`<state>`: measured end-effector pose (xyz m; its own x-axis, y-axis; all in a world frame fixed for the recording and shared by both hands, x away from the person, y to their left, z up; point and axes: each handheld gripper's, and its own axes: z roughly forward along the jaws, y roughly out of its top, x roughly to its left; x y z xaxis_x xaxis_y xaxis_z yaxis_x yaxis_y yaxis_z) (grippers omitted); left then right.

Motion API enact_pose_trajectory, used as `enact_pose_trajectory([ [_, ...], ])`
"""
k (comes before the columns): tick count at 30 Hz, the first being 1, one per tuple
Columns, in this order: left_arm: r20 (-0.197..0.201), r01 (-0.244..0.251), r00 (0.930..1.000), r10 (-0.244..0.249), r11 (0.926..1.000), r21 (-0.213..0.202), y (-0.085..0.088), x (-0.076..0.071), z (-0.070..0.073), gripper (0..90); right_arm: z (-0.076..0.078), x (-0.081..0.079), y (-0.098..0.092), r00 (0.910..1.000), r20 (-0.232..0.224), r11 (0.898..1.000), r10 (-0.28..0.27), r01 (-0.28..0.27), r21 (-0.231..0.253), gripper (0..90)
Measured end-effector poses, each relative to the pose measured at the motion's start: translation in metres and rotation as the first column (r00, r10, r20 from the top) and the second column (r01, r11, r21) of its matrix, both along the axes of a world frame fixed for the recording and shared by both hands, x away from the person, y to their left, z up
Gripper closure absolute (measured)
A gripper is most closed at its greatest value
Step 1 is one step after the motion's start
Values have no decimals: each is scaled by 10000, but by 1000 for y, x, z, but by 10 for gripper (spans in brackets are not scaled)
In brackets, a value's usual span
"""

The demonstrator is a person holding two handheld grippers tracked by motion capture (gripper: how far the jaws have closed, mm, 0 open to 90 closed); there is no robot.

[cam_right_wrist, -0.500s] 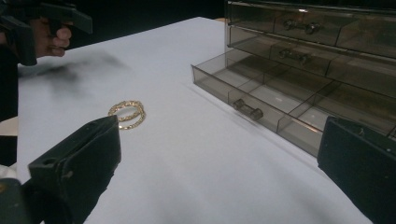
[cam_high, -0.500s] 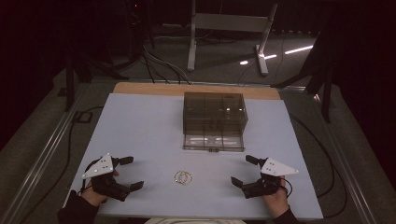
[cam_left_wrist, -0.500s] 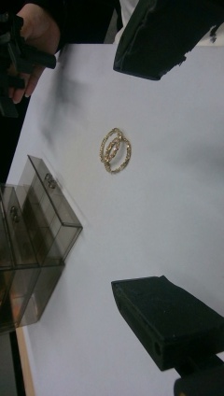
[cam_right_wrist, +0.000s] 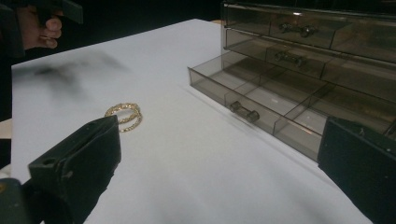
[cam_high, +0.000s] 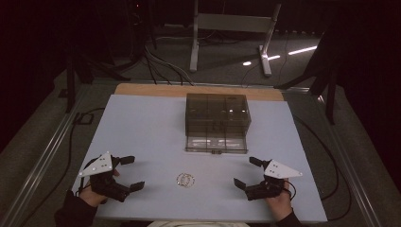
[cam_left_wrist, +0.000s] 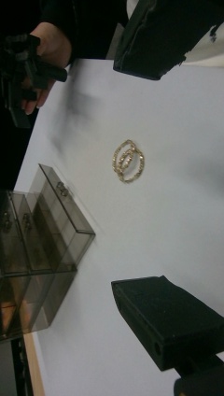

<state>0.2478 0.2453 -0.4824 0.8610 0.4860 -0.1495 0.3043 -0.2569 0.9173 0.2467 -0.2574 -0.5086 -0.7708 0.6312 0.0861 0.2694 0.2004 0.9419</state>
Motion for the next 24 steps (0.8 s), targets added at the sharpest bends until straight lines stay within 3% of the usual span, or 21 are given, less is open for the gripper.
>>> enact_pose_trajectory([
  [13, 584, -217, 9980, 229, 9995, -215, -10, 2, 28, 7, 0, 0, 3, 9995, -104, 9995, 293, -291, 147, 0],
  [24, 657, 313, 9974, -305, 9994, -114, -35, 10, 43, 6, 0, 0, 5, 9993, -169, 9994, 340, -338, 124, 0],
])
